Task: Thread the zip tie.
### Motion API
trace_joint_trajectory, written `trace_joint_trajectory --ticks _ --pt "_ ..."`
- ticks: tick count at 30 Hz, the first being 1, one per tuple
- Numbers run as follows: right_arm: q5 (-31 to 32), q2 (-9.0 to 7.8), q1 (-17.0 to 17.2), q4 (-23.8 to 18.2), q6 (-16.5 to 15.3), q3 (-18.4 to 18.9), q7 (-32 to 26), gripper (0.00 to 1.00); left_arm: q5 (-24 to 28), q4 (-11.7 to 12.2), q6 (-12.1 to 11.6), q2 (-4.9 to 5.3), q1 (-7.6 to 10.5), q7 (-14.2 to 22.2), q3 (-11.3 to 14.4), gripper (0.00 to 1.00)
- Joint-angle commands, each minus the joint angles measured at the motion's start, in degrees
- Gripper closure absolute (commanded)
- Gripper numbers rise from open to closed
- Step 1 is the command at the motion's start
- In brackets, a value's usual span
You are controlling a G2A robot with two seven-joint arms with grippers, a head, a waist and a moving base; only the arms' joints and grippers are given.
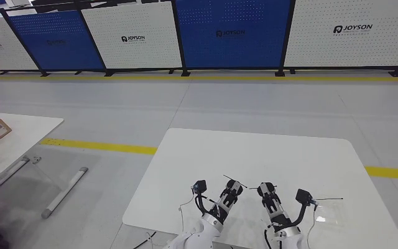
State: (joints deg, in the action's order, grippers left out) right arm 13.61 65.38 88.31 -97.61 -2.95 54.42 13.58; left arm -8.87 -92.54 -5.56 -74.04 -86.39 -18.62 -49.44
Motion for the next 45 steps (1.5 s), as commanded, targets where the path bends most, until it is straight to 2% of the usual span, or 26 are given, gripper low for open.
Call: trace_joint_trajectory --ticks 1,8,20,29,38,45 --pt "-0.11 0.15 0.00 0.08 -0.20 0.11 -0.47 1.00 0.00 0.00 0.00 0.00 0.00 0.00 0.00 1.00" --pt "-0.20 0.41 1.29 -0.39 -1.87 1.76 -1.10 1.00 0.00 0.00 0.00 0.00 0.00 0.00 0.00 1.00" --pt "1.24 1.65 0.27 0.93 -0.38 1.20 -1.79 1.00 0.00 0.00 0.00 0.00 0.00 0.00 0.00 1.00" --pt "2.25 1.92 2.25 -0.74 -1.41 2.86 -1.74 1.00 0.00 0.00 0.00 0.00 0.00 0.00 0.00 1.00" --pt "2.97 2.83 1.06 0.48 0.72 2.37 -2.31 1.00 0.00 0.00 0.00 0.00 0.00 0.00 0.00 1.00" --pt "3.28 3.26 1.52 0.28 0.10 2.92 -2.05 1.00 0.00 0.00 0.00 0.00 0.00 0.00 0.00 1.00"
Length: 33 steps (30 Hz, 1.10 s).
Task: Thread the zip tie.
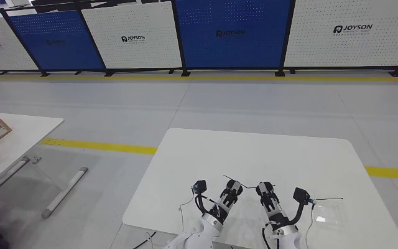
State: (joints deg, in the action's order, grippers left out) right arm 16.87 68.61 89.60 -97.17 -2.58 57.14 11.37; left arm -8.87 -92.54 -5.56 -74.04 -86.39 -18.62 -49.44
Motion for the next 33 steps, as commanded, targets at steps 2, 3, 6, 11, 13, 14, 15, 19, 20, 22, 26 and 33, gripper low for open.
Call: trace_joint_trajectory --ticks 2,3,6,11,13,14,15,19,20,22,26,33 --pt "0.16 0.04 0.76 -0.56 -0.72 0.70 0.16 1.00 0.00 0.00 0.00 0.00 0.00 0.00 0.00 1.00" --pt "0.23 0.06 0.95 -0.74 -0.84 0.89 0.13 1.00 0.00 0.00 0.00 0.00 0.00 0.00 0.00 1.00" --pt "0.41 0.16 1.18 -1.03 -0.67 1.35 -0.35 1.00 0.00 0.00 0.00 0.00 0.00 0.00 0.00 1.00" --pt "1.30 0.68 0.23 -0.31 1.27 0.47 -1.59 1.00 0.00 0.00 0.00 0.00 0.00 0.00 0.00 1.00" --pt "1.38 0.90 -0.11 0.05 1.51 0.22 -1.56 1.00 0.00 0.00 0.00 0.00 0.00 0.00 0.00 1.00" --pt "1.39 0.99 -0.21 0.18 1.54 0.15 -1.58 1.00 0.00 0.00 0.00 0.00 0.00 0.00 0.00 1.00" --pt "1.42 1.09 -0.30 0.30 1.53 0.13 -1.57 1.00 0.00 0.00 0.00 0.00 0.00 0.00 0.00 1.00" --pt "1.50 1.26 0.25 -0.03 0.71 0.74 -0.69 1.00 0.00 0.00 0.00 0.00 0.00 0.00 0.00 1.00" --pt "1.56 1.27 0.52 -0.22 0.47 0.97 -0.56 1.00 0.00 0.00 0.00 0.00 0.00 0.00 0.00 1.00" --pt "1.81 1.26 1.16 -0.75 0.10 1.52 -0.44 1.00 0.00 0.00 0.00 0.00 0.00 0.00 0.00 1.00" --pt "2.43 1.38 1.59 -1.07 0.37 1.80 -1.00 1.00 0.00 0.00 0.00 0.00 0.00 0.00 0.00 1.00" --pt "2.85 2.04 0.37 -0.04 1.48 1.02 -1.70 1.00 0.00 0.00 0.00 0.00 0.00 0.00 0.00 1.00"
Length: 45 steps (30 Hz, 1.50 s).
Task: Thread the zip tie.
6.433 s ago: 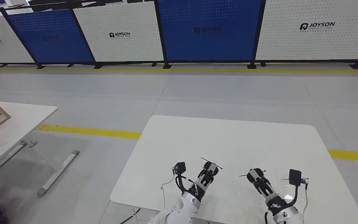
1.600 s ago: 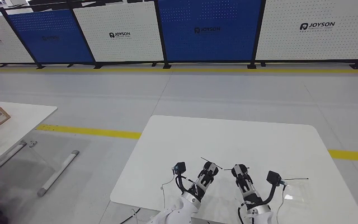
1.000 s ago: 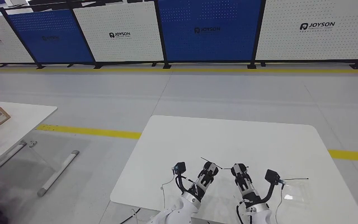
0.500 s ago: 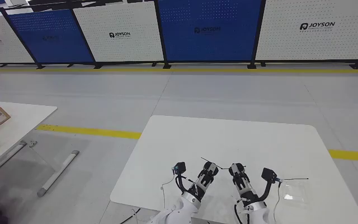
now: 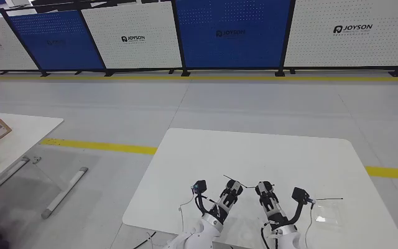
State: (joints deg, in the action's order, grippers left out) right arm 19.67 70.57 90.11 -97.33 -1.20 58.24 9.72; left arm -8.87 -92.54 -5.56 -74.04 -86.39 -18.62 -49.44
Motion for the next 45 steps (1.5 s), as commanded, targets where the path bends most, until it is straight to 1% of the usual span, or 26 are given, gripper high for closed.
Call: trace_joint_trajectory --ticks 1,7,12,15,18,26,31,40,45 --pt "0.13 0.16 -0.22 0.21 0.17 -0.13 -0.07 1.00 0.00 0.00 0.00 0.00 0.00 0.00 0.00 1.00" --pt "0.51 0.48 -0.04 0.29 0.19 0.16 0.03 1.00 0.00 0.00 0.00 0.00 0.00 0.00 0.00 1.00" --pt "0.71 0.46 1.48 -0.74 -1.08 1.55 0.82 1.00 0.00 0.00 0.00 0.00 0.00 0.00 0.00 1.00" --pt "1.12 0.46 2.08 -1.54 -1.15 2.03 0.50 1.00 0.00 0.00 0.00 0.00 0.00 0.00 0.00 1.00" --pt "1.69 0.60 1.99 -1.81 -0.59 1.91 -0.08 1.00 0.00 0.00 0.00 0.00 0.00 0.00 0.00 1.00" --pt "2.17 1.25 0.88 -0.84 1.19 1.19 -0.74 1.00 0.00 0.00 0.00 0.00 0.00 0.00 0.00 1.00" --pt "2.52 1.49 1.02 -0.63 1.22 1.14 -0.90 1.00 0.00 0.00 0.00 0.00 0.00 0.00 0.00 1.00" --pt "3.04 1.72 1.69 -1.01 1.38 2.11 -1.30 1.00 0.00 0.00 0.00 0.00 0.00 0.00 0.00 1.00" --pt "2.71 1.85 2.00 -1.13 0.29 2.66 -1.43 1.00 0.00 0.00 0.00 0.00 0.00 0.00 0.00 1.00"
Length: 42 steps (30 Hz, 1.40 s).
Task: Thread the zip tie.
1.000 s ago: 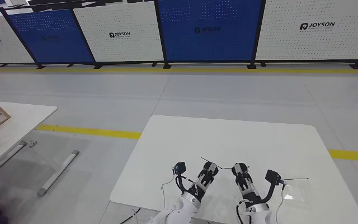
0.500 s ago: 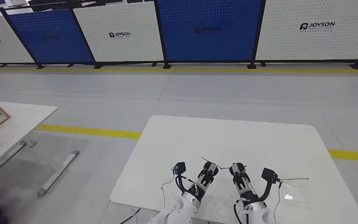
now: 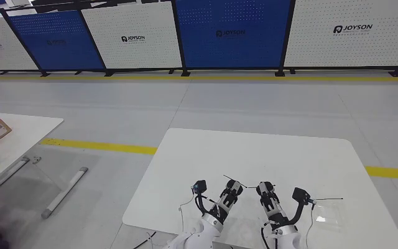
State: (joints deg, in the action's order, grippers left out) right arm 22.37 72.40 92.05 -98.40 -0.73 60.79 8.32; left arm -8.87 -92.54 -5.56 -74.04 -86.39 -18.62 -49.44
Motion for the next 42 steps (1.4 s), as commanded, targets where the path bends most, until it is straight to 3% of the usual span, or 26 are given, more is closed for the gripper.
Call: trace_joint_trajectory --ticks 1,4,12,42 --pt "0.06 0.03 0.15 -0.20 -0.38 0.22 0.03 1.00 0.00 0.00 0.00 0.00 0.00 0.00 0.00 1.00" --pt "-0.10 0.08 0.58 -0.78 -0.65 0.77 0.02 1.00 -0.12 0.02 0.06 0.00 0.02 0.03 -0.01 1.00" --pt "-0.51 0.11 0.78 -0.97 -0.72 1.19 -0.24 1.00 -8.13 0.25 3.54 -0.62 0.13 -4.95 1.76 1.00" --pt "-1.05 0.80 0.43 0.75 -2.16 1.89 -2.72 1.00 -7.76 0.03 3.48 -0.73 0.06 -3.83 2.07 1.00"
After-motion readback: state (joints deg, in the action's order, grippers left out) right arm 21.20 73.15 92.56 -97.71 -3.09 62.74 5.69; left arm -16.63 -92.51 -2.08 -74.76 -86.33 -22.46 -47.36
